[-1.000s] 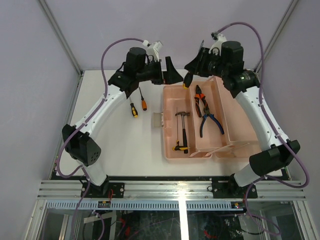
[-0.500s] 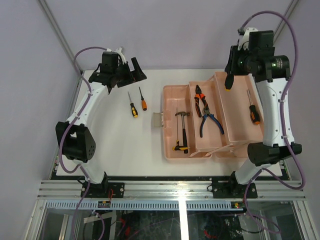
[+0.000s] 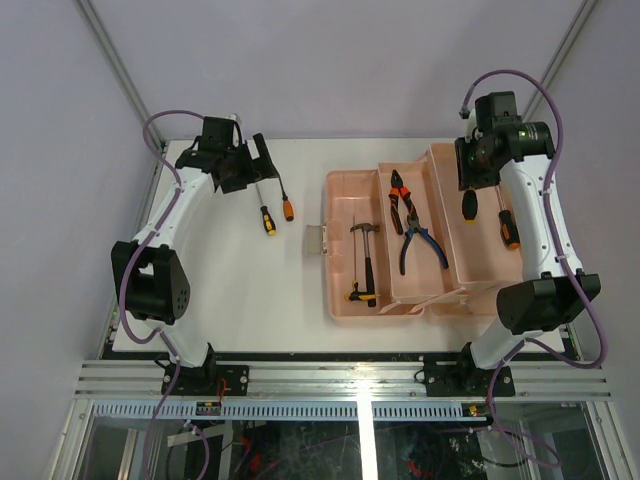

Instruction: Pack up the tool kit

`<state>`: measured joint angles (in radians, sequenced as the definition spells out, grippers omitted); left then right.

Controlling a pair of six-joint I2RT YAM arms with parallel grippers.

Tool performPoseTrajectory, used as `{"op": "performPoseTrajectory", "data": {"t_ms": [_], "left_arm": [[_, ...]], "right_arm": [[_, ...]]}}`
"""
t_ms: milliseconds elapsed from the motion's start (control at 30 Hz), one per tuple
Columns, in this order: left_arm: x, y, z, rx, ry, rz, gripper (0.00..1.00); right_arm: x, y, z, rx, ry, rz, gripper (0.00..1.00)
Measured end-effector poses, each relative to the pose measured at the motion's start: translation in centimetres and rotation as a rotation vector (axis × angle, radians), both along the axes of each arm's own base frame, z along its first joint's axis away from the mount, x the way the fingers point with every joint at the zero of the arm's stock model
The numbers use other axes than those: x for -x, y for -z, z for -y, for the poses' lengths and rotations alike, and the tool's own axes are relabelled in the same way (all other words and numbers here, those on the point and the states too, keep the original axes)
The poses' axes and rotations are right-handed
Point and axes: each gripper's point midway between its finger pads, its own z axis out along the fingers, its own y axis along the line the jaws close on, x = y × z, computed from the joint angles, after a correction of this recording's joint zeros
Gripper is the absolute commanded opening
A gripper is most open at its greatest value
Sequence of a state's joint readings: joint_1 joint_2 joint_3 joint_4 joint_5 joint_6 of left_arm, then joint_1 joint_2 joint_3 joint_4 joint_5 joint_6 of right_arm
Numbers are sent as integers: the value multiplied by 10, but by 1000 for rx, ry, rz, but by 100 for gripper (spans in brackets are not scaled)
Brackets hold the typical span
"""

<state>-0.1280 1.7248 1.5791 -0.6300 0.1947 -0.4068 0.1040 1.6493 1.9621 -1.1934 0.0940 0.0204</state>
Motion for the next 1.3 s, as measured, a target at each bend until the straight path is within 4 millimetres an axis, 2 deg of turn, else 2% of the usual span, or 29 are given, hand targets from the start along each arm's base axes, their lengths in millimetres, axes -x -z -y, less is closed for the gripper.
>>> {"op": "performPoseTrajectory", "data": {"t_ms": [233, 400, 500, 700, 833, 933, 1033, 1100, 1233, 1300], "left_arm": [[7, 14, -7, -45, -5, -37, 100], [12, 29, -14, -80, -22, -87, 100], [15, 53, -17, -98, -41, -166, 100], [24, 124, -24, -136, -94, -375, 100], [28, 156, -29, -158, -124, -464, 100], [26, 168, -33, -170, -143, -491, 100], [22, 175, -36, -175, -159, -504, 100], [18, 177, -38, -178, -167, -504, 99], [10, 181, -41, -182, -176, -501, 98], [7, 183, -42, -187, -180, -502, 96]], "right_arm": [[16, 49, 23, 87, 37, -147, 0], [19, 59, 40, 139, 71, -171, 6], [16, 57, 46, 167, 84, -158, 10], [12, 57, 52, 197, 97, -146, 14], [12, 58, 55, 213, 104, -147, 19], [12, 59, 56, 221, 106, -149, 27], [11, 58, 57, 225, 106, -145, 48], [11, 58, 58, 232, 109, -146, 58], [11, 57, 61, 247, 115, -144, 71], [11, 57, 62, 251, 117, -143, 73]]}}
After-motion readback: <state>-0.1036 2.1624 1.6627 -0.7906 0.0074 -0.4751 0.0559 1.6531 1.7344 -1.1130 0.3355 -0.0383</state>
